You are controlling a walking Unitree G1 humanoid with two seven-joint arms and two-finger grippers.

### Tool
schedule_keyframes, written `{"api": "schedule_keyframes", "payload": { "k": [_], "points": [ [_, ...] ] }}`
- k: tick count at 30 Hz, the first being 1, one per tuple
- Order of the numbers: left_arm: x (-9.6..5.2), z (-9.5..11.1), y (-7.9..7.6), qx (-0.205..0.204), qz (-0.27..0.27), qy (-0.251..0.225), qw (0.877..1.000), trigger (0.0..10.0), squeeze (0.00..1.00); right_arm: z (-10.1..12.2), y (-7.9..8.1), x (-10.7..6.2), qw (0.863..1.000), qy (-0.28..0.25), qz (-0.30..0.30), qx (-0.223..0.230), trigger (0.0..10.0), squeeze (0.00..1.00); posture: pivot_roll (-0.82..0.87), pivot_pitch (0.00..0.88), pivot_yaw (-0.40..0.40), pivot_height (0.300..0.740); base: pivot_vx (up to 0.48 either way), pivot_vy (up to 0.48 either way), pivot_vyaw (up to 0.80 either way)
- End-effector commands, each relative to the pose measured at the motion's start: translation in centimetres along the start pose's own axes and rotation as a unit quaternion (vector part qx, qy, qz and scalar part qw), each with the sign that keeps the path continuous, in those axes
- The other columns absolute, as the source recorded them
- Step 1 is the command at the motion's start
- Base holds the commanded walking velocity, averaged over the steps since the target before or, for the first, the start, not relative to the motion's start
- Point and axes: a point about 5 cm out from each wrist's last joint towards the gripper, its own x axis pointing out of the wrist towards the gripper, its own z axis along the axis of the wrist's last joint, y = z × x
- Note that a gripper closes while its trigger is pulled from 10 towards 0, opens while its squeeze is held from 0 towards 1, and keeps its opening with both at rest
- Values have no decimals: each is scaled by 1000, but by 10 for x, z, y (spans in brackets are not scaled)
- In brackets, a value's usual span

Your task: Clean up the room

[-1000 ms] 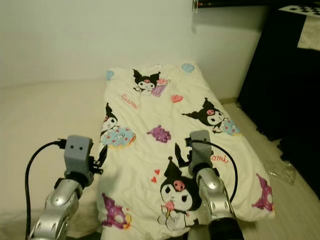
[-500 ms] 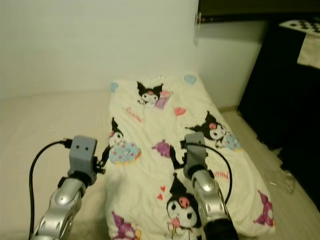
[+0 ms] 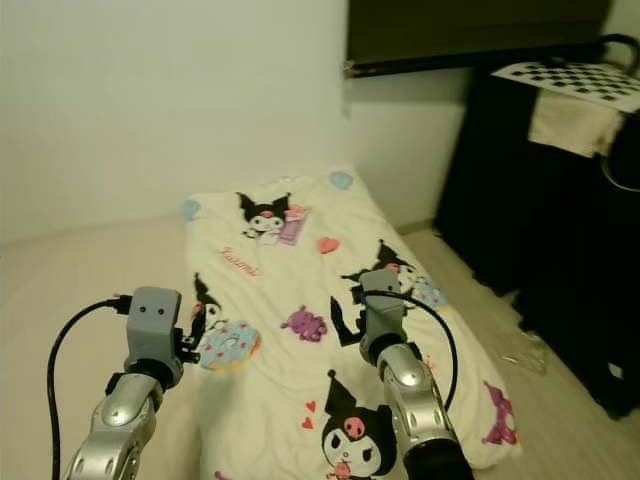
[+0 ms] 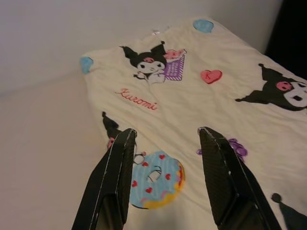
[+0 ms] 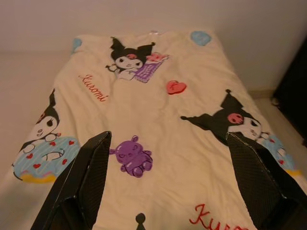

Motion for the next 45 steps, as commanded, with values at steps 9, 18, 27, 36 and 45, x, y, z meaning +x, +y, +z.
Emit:
{"api": "schedule_keyframes", "payload": {
  "k": [9, 18, 27, 36, 45],
  "points": [
    [-6, -15, 7, -12, 18, 22, 1000, 10000, 0, 0, 7, 3, 1000, -8, 18, -14, 10000, 0, -27, 0, -17, 740, 0, 0, 0],
    [-7, -14, 4, -7, 4, 20, 1000, 10000, 0, -2, 10, 4, 1000, -4, 31, -4, 10000, 0, -26, 0, -23, 740, 0, 0, 0],
    [-2, -11, -3, 11, -10, 12, 1000, 10000, 0, -4, 11, 6, 999, 6, 36, 2, 10000, 0, -24, 8, -26, 740, 0, 0, 0],
    [1, -8, -6, 15, -10, 6, 1000, 10000, 0, 0, 11, 10, 999, 3, 45, -10, 10000, 0, -28, 19, -27, 740, 0, 0, -800],
    [-2, -8, -8, 21, -8, 4, 1000, 10000, 0, 1, 12, 11, 998, 8, 53, -11, 10000, 0, -27, 23, -37, 740, 0, 0, -800]
  ]
}}
